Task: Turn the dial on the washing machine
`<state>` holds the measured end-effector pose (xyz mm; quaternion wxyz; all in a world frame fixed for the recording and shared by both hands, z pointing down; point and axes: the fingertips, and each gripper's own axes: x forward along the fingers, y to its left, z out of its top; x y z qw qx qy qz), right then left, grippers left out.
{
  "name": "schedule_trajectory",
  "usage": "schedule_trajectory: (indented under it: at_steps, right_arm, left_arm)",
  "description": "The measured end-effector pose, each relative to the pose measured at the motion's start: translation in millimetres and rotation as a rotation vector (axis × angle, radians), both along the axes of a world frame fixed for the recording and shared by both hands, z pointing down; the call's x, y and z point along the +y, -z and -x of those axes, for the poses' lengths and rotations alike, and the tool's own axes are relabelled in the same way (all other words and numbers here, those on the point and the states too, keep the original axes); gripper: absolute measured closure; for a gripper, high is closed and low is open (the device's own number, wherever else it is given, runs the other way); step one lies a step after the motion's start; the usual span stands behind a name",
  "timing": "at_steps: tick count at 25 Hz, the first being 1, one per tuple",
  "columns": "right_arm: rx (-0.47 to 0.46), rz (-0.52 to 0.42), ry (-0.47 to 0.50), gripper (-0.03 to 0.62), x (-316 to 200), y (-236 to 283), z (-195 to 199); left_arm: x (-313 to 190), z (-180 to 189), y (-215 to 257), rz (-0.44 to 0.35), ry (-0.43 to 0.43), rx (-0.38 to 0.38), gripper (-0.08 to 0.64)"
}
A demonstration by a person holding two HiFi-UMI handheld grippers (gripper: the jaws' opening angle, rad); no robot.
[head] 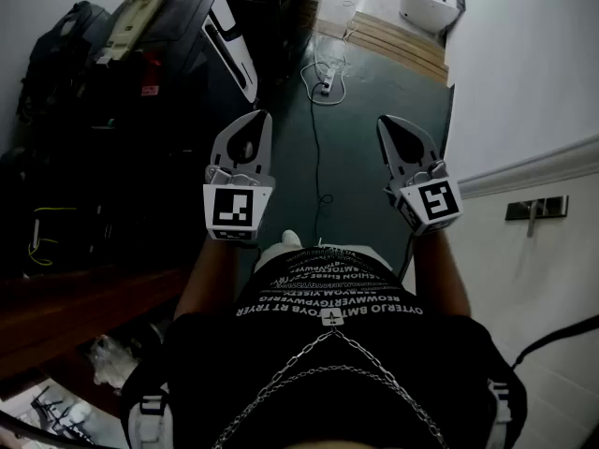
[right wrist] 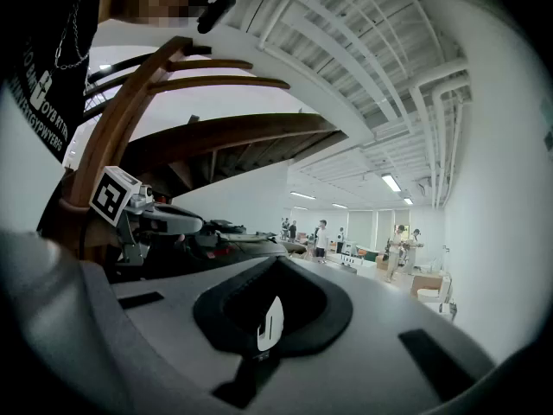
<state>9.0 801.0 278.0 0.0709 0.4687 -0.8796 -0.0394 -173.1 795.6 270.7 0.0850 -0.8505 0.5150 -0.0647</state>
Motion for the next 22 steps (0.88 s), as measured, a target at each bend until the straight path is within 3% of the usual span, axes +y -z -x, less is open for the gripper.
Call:
schedule_trajectory:
  at_steps: [4,9,16,22]
  right_arm:
    - [-0.029,-0.009,0.007,0.595,-11.7,-0.1,23.9]
    - [-0.046,-0.014,-0.023,0.595,-24.2,-3.2,25.1]
    - [-0.096,-0.007,-0.055,0.595,-63.9,-6.9,-2.1]
    - [-0.099,0.007,-0.010,0.595,-125.6,-19.4,-28.5]
  left_arm:
    - [-12.7,23.2,-4.1,0.014,-0.012,0.015,0.554]
    - [-33.1,38.7,-16.5,0.046,-0.029,0.034,0.554]
    - [-79.5,9.7,-13.6,0.052,-0.091,0.043,0.554]
    - [-138.8,-6.0,-14.3,0.051,-0.020,0.038,0.554]
